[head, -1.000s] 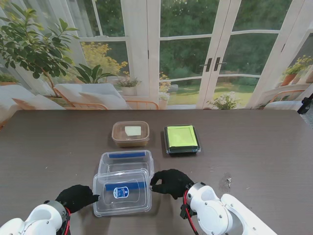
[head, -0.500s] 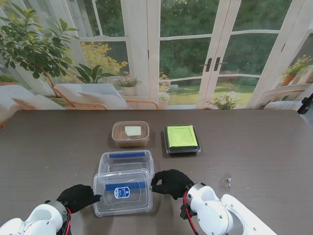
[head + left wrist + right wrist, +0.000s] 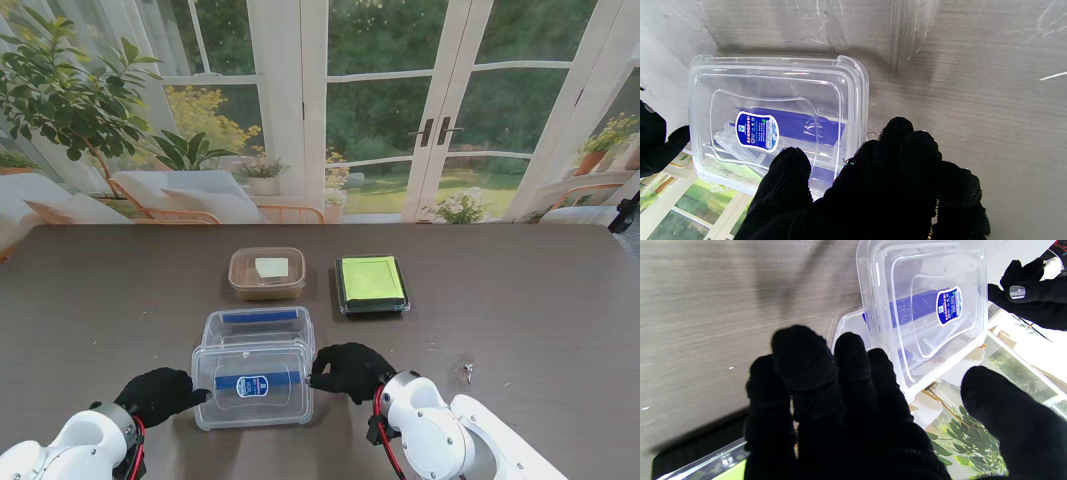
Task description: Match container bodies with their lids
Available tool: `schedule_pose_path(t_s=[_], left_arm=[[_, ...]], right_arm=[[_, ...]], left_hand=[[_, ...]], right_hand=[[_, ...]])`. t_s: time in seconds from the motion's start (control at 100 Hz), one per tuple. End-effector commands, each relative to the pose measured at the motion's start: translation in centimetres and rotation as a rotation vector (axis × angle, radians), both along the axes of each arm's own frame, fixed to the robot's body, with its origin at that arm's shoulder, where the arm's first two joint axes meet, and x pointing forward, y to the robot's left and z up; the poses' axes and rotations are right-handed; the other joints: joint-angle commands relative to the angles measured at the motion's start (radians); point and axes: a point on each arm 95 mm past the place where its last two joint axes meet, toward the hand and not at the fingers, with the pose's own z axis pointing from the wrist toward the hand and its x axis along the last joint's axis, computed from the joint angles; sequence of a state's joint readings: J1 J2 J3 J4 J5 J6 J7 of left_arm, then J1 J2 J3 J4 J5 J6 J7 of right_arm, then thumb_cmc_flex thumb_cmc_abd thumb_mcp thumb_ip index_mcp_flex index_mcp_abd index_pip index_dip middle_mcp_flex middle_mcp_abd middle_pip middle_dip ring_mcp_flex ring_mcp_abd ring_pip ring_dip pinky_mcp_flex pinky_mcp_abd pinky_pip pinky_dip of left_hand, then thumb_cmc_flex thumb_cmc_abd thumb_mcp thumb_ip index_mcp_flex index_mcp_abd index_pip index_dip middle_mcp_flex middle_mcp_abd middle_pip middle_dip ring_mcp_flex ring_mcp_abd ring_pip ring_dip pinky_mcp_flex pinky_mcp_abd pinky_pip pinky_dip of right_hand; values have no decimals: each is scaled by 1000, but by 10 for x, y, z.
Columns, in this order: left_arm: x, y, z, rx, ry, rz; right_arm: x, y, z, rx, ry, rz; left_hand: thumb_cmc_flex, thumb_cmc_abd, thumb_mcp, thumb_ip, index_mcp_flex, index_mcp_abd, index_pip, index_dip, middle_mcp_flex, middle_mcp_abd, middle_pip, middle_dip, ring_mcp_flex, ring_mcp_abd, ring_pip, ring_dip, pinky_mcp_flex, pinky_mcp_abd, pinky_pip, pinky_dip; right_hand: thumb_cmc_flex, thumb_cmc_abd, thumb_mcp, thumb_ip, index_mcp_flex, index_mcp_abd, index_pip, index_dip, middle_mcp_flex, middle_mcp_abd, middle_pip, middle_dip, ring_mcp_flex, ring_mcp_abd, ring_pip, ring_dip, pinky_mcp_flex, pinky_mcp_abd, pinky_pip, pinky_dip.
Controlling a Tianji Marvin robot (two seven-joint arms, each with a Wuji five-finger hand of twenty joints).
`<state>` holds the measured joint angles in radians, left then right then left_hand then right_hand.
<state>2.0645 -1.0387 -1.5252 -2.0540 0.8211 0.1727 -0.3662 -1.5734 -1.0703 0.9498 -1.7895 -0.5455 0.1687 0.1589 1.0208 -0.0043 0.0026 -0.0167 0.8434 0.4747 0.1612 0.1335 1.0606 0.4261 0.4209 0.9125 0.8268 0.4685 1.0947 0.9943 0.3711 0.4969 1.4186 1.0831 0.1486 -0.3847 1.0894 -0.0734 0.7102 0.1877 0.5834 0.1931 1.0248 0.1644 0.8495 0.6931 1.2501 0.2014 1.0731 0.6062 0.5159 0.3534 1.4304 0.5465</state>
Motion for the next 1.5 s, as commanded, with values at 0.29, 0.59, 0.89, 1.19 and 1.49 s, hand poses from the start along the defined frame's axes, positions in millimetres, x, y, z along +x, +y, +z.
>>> schedule_pose_path(t_s=[0.29,0.59,0.89,1.19,1.49], left_arm=[[13,-6,12,-22,-8,-45],[26,-4,17,-30,-8,-61],[43,0,21,-48,13,-67],[62,4,21,-72,42,-73],[77,10,17,-92,61,-68]], right_arm=[[2,10,6,17,4,6],[12,14,10,17,-1,-16],[28,21,17,10,7,-32],[44,27,23,-6,19,-43],[58,32,19,-19,41,-53]], left_hand=[[4,54,-11,15,2,-49,-4,0,1,32,2,2,-2,27,-3,20,-27,-53,-5,4],[3,53,-11,15,2,-40,-3,1,3,33,2,2,0,25,-2,20,-26,-55,-5,4],[4,52,-11,15,5,-36,0,2,5,31,3,2,2,26,-2,19,-26,-53,-5,4],[5,52,-11,15,6,-33,2,3,4,32,2,2,1,25,-2,20,-26,-54,-5,3],[6,52,-11,15,8,-31,6,5,4,34,2,2,0,29,-2,20,-27,-53,-6,3]], right_hand=[[2,17,25,16,-20,-162,-21,-8,8,-19,10,2,-12,4,11,15,141,25,20,12],[3,17,24,15,-18,-161,-22,-8,8,-19,9,2,-12,3,11,15,140,26,20,12],[3,17,23,15,-19,-160,-23,-9,8,-18,9,2,-13,6,12,16,139,26,20,12],[2,20,19,15,-19,-160,-24,-9,7,-17,8,2,-12,5,13,16,138,27,20,13],[4,21,17,16,-19,-159,-24,-10,6,-17,8,2,-13,6,12,16,138,27,20,13]])
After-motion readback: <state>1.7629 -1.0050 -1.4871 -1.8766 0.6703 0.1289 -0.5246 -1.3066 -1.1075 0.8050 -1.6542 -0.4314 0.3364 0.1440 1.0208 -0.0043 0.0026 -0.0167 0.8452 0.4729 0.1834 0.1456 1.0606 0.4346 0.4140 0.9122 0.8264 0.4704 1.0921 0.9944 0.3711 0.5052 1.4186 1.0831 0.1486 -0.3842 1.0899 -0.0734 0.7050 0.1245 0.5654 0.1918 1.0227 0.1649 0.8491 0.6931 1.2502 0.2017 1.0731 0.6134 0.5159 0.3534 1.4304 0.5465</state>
